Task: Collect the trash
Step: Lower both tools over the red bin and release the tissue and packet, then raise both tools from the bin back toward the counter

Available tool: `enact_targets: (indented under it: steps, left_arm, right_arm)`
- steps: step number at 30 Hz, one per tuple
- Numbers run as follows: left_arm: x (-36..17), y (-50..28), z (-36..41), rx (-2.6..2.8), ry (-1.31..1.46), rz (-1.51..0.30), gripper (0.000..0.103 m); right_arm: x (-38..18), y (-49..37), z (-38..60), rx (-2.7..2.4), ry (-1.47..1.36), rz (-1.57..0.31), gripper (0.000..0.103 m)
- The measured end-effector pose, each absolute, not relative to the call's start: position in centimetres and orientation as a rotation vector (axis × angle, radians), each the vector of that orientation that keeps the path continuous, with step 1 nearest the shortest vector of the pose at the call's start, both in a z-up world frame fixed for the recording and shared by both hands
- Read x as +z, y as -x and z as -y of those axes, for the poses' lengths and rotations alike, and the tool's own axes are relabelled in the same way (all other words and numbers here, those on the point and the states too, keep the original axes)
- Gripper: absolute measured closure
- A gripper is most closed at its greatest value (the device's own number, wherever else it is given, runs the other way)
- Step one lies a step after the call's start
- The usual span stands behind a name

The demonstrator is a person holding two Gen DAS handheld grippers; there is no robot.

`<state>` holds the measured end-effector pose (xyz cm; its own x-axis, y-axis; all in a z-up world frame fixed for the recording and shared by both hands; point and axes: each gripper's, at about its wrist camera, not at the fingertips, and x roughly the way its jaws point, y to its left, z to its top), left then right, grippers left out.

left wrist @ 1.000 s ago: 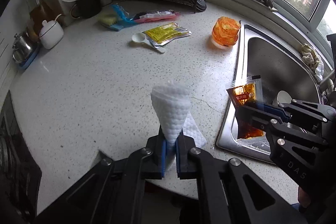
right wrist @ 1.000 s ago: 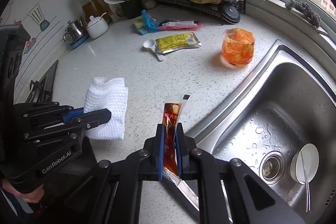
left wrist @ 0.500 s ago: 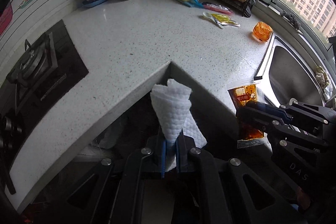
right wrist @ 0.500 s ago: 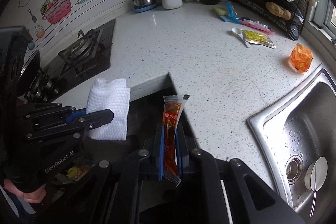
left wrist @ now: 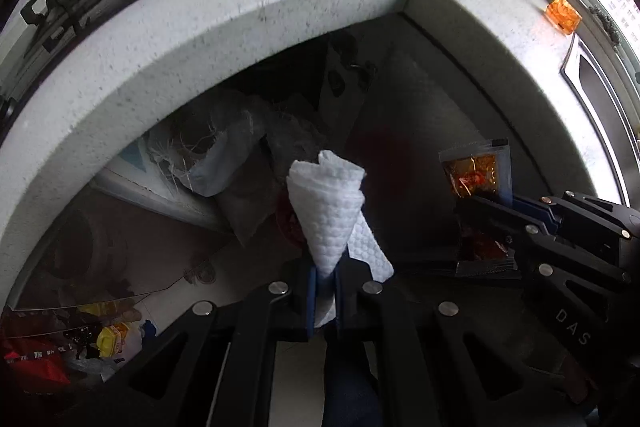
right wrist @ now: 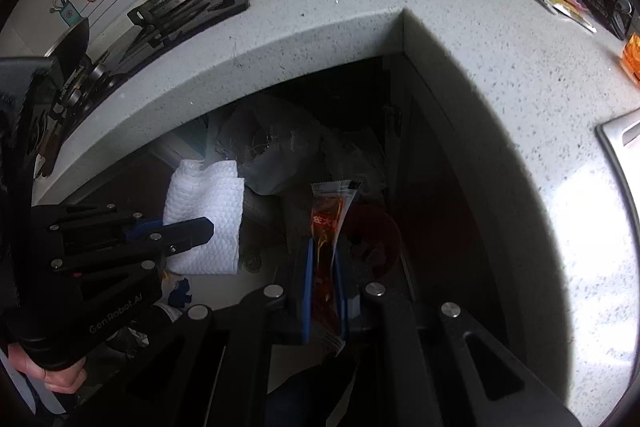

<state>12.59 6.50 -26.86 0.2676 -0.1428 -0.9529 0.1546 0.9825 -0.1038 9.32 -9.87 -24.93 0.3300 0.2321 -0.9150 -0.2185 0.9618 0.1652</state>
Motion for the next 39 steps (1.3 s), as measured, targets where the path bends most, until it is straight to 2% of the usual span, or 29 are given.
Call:
enact_targets:
  steps: [12, 20, 23, 25, 28, 30, 39]
  left_arm:
    - [-40.9, -15.9, -7.3, -0.212, 0.039, -1.314, 0.097]
    - [-47.6, -18.4, -6.3, -0.279, 0.028, -1.325, 0.096]
    - [-48.9, -19.1, -5.9, -0.304, 0.018, -1.333, 0.082]
    - [-49.2, -19.3, -5.5, -0.305, -0.013, -1.330, 0.058]
    - [-49.0, -19.4, -5.1, -0.314, -0.045, -1.316, 0.039]
    - [-48.7, -19.3, -5.0, -0.300, -0.067, -1.302, 0.030]
    - [-49.1, -19.2, -7.2, -0.211, -0.064, -1.308, 0.026]
  right_arm:
    - [-38.2, -12.5, 9.8, 0.258, -0.013, -1.237, 0.094]
    - [-44.1, -14.0, 11.0, 0.205, -0.011, -1.253, 0.094]
    - [-45.2, -14.2, 11.9, 0.191, -0.005, -1.264, 0.094]
    - [-45.2, -14.2, 12.4, 0.187, 0.001, -1.267, 0.094]
    - [-45.3, -14.2, 12.7, 0.183, 0.008, -1.268, 0.094]
    - [-45.1, -14.0, 12.9, 0.186, 0.010, -1.270, 0.094]
    - [-46.2, -14.8, 10.8, 0.253, 0.043, -1.274, 0.094]
